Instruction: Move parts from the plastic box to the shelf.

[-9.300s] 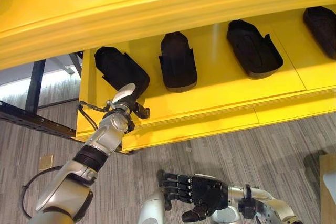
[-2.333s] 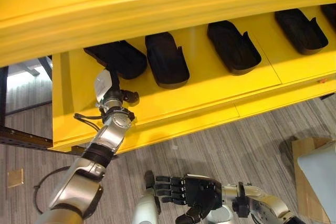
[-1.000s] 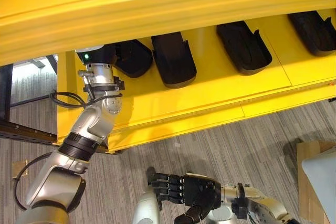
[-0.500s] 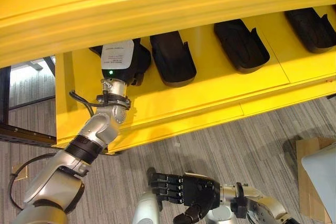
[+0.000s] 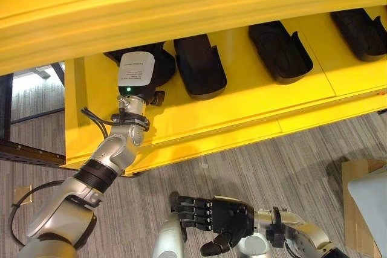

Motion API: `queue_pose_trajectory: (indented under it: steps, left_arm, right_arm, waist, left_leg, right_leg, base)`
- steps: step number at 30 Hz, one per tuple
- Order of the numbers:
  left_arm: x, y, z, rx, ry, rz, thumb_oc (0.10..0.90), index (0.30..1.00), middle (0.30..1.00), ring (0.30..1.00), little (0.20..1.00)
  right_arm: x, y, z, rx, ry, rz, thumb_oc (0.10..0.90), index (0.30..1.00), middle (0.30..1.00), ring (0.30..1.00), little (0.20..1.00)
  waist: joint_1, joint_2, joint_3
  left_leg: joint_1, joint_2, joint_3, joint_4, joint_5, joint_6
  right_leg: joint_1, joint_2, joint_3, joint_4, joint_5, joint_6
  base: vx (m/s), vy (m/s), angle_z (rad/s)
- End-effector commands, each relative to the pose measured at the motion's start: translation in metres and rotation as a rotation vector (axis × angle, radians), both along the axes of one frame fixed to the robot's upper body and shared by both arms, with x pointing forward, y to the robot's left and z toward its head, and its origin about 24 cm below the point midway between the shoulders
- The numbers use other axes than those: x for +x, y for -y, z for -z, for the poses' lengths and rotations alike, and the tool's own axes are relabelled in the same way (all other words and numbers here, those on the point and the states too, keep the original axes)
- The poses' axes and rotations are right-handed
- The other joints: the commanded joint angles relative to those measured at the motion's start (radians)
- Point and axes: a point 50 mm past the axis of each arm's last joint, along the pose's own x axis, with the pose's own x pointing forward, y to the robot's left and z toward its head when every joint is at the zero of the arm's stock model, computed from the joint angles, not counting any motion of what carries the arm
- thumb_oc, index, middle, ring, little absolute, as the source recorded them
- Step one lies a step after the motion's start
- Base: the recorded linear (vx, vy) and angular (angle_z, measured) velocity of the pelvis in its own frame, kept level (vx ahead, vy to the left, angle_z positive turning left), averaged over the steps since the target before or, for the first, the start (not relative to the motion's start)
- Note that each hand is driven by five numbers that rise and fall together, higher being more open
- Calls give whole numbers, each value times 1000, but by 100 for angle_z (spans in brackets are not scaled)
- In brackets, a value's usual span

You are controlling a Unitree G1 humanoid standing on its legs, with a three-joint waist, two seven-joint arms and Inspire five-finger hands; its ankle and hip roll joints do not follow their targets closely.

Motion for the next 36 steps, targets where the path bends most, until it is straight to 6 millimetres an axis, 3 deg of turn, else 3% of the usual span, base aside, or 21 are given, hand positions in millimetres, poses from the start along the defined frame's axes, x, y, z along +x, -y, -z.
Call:
queue_pose_trajectory:
  steps: [1, 25, 36]
  left_arm:
    - [3, 1, -41, 43, 125, -15, 900, 1000, 1000, 1000, 1000]
    - [17, -21, -6, 81, -90, -237, 900, 1000, 1000, 1000, 1000]
    - [22, -25, -5, 187, -154, -351, 900, 1000, 1000, 1000, 1000]
  right_arm:
    - [-5, -23, -21, 192, 58, -84, 900, 1000, 1000, 1000, 1000]
    - [-3, -21, -22, 178, 57, -95, 900, 1000, 1000, 1000, 1000]
    - [-4, -21, -22, 172, 50, -114, 900, 1000, 1000, 1000, 1000]
  waist:
    - [-17, -4, -44]
    - [-38, 0, -39]
    - [-54, -2, -40]
  left_leg:
    - [-1, -51, 10, 70, -98, 77]
    - [-4, -47, 24, 73, -94, 75]
    - [0, -44, 34, 77, -98, 75]
  right_leg:
    - [15, -21, -60, -86, 61, 24]
    - [-3, -25, -60, -77, 68, 28]
    - [-4, -27, -57, -74, 67, 30]
  base:
    - [0, 0, 0]
    - [-2, 4, -2]
    - [0, 0, 0]
